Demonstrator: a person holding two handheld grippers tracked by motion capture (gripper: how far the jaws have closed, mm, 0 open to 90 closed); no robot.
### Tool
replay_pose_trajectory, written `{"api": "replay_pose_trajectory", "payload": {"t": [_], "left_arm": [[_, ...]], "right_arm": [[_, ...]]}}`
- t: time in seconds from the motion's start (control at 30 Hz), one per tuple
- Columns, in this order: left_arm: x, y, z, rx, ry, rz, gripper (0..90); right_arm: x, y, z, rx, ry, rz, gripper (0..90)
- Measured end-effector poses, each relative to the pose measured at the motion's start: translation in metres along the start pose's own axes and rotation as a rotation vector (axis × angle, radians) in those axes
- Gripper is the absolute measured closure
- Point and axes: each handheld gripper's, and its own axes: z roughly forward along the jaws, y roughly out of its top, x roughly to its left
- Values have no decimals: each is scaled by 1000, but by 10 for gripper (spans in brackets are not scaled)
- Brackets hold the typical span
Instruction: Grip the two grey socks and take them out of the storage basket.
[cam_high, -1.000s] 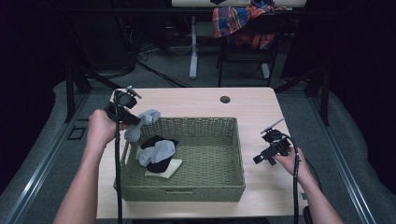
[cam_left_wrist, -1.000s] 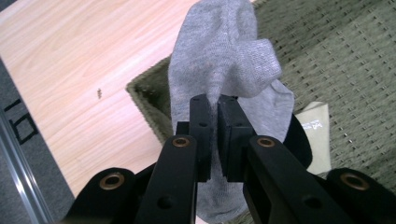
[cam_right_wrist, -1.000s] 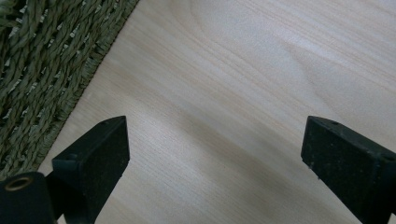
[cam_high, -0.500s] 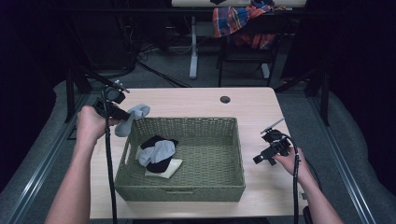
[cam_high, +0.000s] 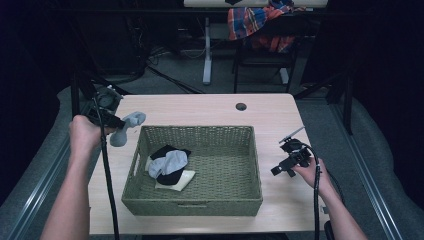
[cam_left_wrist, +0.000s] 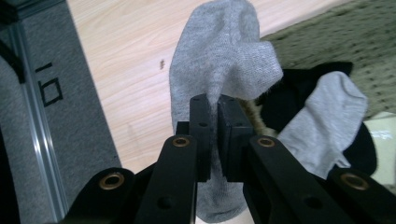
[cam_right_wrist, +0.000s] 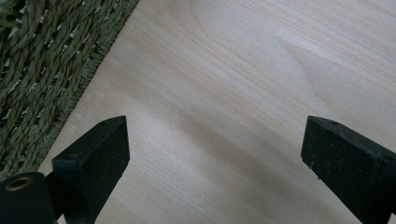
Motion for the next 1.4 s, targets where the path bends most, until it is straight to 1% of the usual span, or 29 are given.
{"api": "replay_pose_trajectory", "payload": {"t": [0.17,0.23,0.27,0.33,0.37,0.43,0.47,0.5,0.53,0.6,0.67,0.7,0.73,0.77,0.83,0.9,0.93,0.97,1.03,1.07,1.1,1.17,1.2,1.23,1.3,1.33,1.37,1.4], "left_arm": [[10,-5,5,10,6,-41,859],[13,-7,7,15,8,-51,859],[14,-8,9,15,8,-56,859],[16,-10,12,15,12,-66,859],[17,-11,14,29,10,-67,859],[18,-12,16,32,11,-69,859],[19,-14,20,36,13,-77,859],[20,-15,22,34,18,-79,860],[21,-16,23,46,16,-75,861],[21,-17,26,49,17,-78,861],[23,-21,34,55,18,-80,861],[23,-21,34,55,18,-80,861],[24,-24,38,59,18,-90,861],[24,-25,41,59,17,-98,861],[24,-28,46,65,18,-103,861],[24,-30,51,69,17,-104,861],[24,-30,51,69,17,-104,861],[24,-32,54,73,15,-104,861],[24,-35,62,77,13,-112,861],[24,-35,62,77,13,-112,861],[24,-37,67,81,13,-118,861],[24,-40,72,86,13,-125,861],[24,-41,74,86,15,-127,861],[24,-43,77,89,17,-128,861],[24,-46,83,89,15,-137,861],[24,-47,84,95,11,-141,861],[24,-47,84,95,11,-141,861],[24,-51,91,95,13,-148,861]], "right_arm": [[0,0,0,-5,0,-3,76],[0,0,0,-4,-1,-3,76],[0,0,0,0,0,0,76],[1,0,1,-13,0,10,76],[0,0,1,-7,-1,4,76],[0,0,0,0,-2,0,76],[0,0,0,-3,-3,5,76],[2,-1,2,-29,0,24,76],[2,-1,2,-29,0,24,76],[2,-1,2,-32,5,28,76],[1,-1,2,-27,4,20,76],[1,-1,2,-27,4,20,76],[0,0,0,-1,1,1,77],[2,-1,2,-31,1,24,76],[2,-1,2,-30,1,24,76],[1,0,1,-7,6,5,76],[1,0,1,-7,6,5,76],[2,-1,2,-32,6,27,76],[2,-1,2,-32,5,28,77],[2,-1,2,-32,5,27,77],[2,0,2,-25,7,21,77],[2,-1,3,-32,5,28,76],[1,0,1,-7,2,10,77],[0,0,0,-3,-2,6,77],[1,0,1,-7,1,10,77],[2,0,2,-27,7,24,77],[2,-1,3,-30,4,27,77],[2,-1,3,-31,5,27,77]]}}
